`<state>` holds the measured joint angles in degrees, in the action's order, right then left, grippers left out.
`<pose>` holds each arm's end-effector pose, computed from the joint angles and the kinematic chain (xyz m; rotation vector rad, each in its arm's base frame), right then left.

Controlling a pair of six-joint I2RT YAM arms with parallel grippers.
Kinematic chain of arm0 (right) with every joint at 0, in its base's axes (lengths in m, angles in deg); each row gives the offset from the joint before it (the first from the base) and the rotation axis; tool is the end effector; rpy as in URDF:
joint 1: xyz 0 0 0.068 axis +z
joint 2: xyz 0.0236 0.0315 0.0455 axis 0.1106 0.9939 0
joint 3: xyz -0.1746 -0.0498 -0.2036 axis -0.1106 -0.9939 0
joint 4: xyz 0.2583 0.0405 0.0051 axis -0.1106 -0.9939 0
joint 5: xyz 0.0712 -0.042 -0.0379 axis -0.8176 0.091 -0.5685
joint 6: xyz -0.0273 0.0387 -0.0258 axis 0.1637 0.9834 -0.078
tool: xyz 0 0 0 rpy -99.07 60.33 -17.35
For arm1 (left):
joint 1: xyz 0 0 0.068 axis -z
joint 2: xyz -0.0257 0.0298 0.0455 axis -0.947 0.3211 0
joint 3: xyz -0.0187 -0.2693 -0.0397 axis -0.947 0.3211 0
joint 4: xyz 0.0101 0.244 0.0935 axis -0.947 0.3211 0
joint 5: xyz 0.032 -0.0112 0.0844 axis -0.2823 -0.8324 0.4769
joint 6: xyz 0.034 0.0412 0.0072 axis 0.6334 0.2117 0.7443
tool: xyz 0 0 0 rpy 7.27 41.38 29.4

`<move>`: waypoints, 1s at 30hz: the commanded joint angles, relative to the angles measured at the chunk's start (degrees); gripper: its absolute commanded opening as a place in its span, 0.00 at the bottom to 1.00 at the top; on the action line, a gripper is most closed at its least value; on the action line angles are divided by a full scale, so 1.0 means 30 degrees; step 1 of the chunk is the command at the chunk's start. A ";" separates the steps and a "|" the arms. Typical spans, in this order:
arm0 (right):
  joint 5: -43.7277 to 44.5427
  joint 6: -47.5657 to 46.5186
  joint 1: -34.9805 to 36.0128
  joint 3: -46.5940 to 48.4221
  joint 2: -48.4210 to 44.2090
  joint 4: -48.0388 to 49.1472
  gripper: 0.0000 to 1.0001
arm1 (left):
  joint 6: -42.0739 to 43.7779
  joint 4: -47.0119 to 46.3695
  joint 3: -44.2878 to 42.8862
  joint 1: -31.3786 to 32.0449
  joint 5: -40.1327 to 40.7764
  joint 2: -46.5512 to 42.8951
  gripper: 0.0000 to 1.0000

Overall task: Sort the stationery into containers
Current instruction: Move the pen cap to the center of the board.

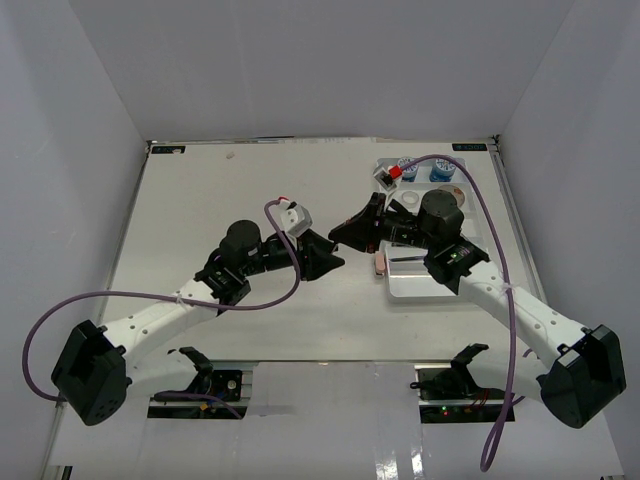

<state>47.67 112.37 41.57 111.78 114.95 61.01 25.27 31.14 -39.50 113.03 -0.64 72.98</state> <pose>0.2007 0.1679 0.3473 -0.6632 1.5681 1.3345 0.1784 -0.1852 0.2947 0.8993 1.4995 -1.1525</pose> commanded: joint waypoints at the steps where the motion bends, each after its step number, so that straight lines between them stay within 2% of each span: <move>1: -0.0801 0.0616 -0.0110 -0.0123 0.0154 0.1647 0.08 | 0.0029 -0.0745 -0.1023 0.0084 -0.0881 0.0262 0.52; 13: -0.1094 0.0821 -0.0110 -0.0181 0.0242 0.2086 0.08 | -0.0294 -0.1157 -0.1786 0.0055 -0.1614 0.1172 0.38; 20: -0.1182 0.0880 -0.0081 -0.0181 0.0271 0.2204 0.08 | -0.0441 -0.1215 -0.1757 0.0084 -0.1819 0.1201 0.25; 25: -0.1241 0.0793 -0.0052 -0.0298 0.0242 0.2233 0.08 | -0.0470 -0.1420 -0.1727 0.0055 -0.1790 0.1113 0.11; 29: -0.1124 0.0763 -0.0052 -0.0562 0.0183 0.2204 0.14 | -0.0528 -0.1420 -0.1728 0.0084 -0.1702 0.1172 0.00; 30: -0.1007 0.0792 -0.0051 -0.0620 0.0154 0.2175 0.19 | -0.0499 -0.1391 -0.1728 0.0085 -0.1615 0.1172 0.00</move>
<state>45.16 114.16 41.55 110.82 115.76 65.68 22.82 29.02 -42.82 113.00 -4.22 77.18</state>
